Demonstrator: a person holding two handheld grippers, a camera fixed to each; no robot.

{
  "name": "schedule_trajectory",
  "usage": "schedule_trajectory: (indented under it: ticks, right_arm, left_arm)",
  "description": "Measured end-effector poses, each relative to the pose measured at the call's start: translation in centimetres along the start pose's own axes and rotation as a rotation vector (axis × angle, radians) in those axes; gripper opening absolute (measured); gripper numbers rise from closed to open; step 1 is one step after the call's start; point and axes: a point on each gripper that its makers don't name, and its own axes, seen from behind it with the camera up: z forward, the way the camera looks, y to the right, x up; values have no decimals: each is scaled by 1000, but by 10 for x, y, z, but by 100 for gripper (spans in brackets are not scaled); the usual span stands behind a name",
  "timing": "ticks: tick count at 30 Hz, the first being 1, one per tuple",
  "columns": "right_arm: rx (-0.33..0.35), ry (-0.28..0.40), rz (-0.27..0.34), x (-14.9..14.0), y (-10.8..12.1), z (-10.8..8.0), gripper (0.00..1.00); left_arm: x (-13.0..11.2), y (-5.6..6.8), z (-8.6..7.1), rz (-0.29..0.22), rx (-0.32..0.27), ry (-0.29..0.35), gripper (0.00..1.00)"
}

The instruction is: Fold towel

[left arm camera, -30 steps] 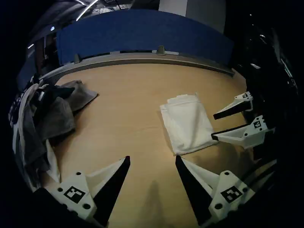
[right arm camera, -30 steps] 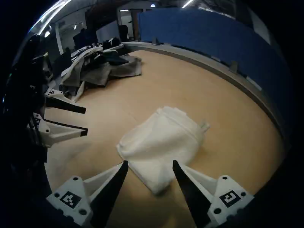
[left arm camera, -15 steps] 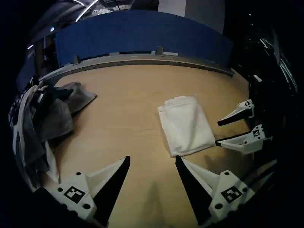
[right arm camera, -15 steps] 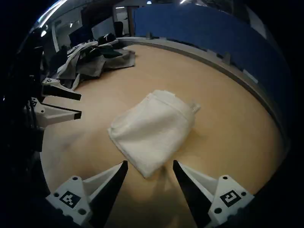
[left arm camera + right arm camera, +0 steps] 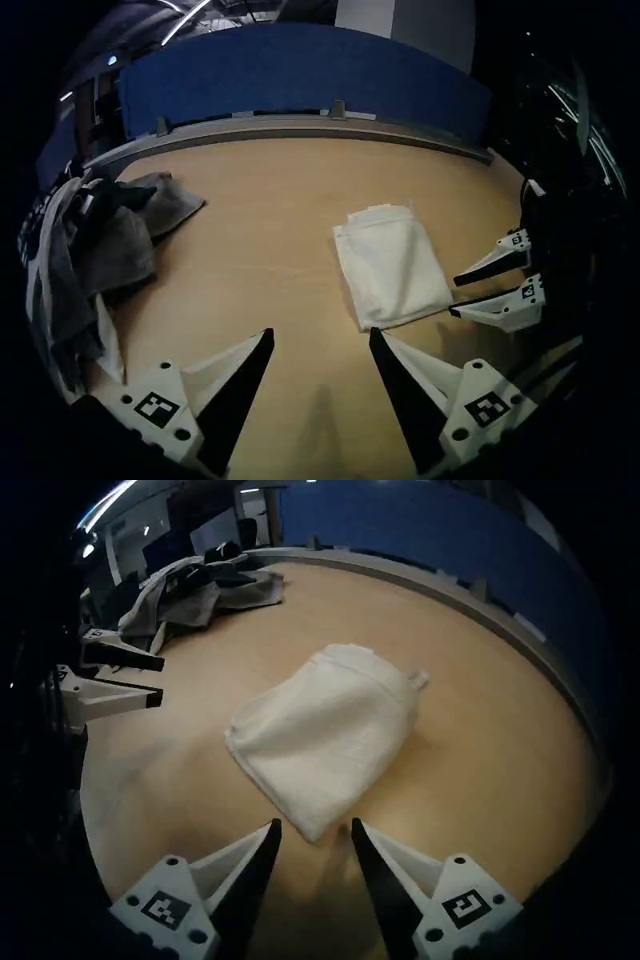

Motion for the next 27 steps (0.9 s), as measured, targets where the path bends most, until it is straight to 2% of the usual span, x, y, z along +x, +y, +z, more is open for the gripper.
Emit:
schedule_trajectory:
  ticks: [4, 10, 20, 27]
  right_arm:
    - [3, -14, 3, -3, -1, 4, 63]
    - [6, -23, 8, -5, -3, 8, 37]
    - [-2, -37, 7, -7, -1, 10, 10]
    - [-3, -22, -4, -2, 0, 7, 5]
  left_arm:
    - [-1, 0, 0, -2, 0, 1, 88]
    - [-2, -1, 0, 0, 0, 1, 88]
    - [-1, -2, 0, -2, 2, 3, 88]
    - [0, -2, 0, -1, 2, 4, 88]
